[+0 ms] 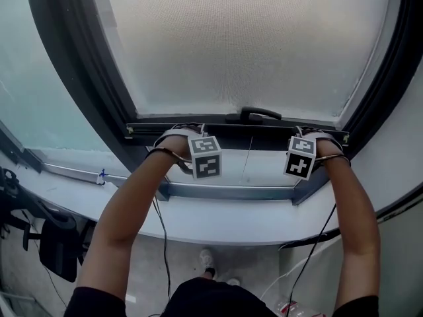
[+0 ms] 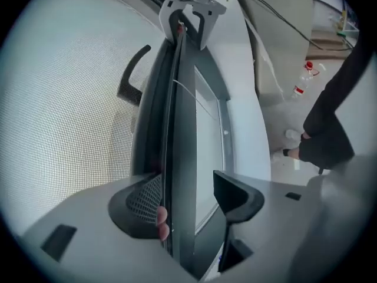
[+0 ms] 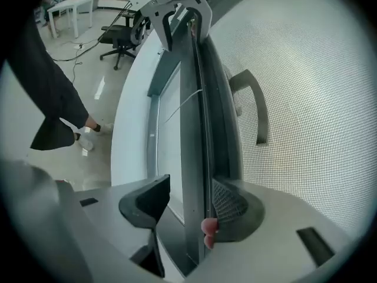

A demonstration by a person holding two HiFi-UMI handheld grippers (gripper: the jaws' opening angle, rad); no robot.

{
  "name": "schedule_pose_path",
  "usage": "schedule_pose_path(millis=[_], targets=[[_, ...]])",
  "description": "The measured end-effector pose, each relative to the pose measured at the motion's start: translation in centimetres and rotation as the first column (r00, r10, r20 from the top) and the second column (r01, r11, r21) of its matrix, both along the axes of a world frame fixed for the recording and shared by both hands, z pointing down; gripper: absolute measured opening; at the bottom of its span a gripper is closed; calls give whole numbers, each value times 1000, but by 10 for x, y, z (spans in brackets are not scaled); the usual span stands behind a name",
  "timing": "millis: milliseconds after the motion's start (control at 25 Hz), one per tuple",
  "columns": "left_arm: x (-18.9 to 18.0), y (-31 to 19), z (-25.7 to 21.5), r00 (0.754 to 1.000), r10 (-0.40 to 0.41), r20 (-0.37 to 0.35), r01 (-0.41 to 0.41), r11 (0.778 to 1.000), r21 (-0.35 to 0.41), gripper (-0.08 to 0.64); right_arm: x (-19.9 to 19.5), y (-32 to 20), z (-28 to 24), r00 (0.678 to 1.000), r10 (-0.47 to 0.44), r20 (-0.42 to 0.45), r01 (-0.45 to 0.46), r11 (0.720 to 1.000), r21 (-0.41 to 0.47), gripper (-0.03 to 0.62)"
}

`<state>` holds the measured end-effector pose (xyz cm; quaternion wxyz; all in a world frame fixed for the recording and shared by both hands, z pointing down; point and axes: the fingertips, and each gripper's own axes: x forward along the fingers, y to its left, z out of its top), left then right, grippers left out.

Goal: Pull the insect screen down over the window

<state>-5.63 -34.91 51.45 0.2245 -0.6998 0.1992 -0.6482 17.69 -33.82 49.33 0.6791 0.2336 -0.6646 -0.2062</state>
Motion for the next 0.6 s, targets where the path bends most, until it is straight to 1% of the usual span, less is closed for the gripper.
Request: schedule_pose_path(millis=[120,240,320,400,440,520,600], targets=[[1,2,1,999,-5,-37,4,1000,-22,265,-1,1,0,1000,-5,16,5,1000,-20,225],[1,-2,-2,1000,-11,-26,11,1000,-7,265,-1,-3,-4,1000,-6,19,6,1000,-24,199],[1,-2,-4,999,-6,-46,6,1000,-6,265,-2,-2,-6,999,-28,39,29,999,-26,189],[1,1,-6,998,2,-64,-3,1000,-26,265,-2,1,-8,997,-44,69,46,998,-40,185],[0,2,-6,998,7,-56,-9,999,-38,265,-2,2,-9,996,-44,73,48,998,-51,179],[0,3,-6,999,14,-33,-16,997,-69,265,-2,2,-9,998,-40,54,45,996,-79,178],[0,5,-7,999,12,-41,-16,993,-114,265,-1,3,-8,999,-32,36,36,993,-117,178]])
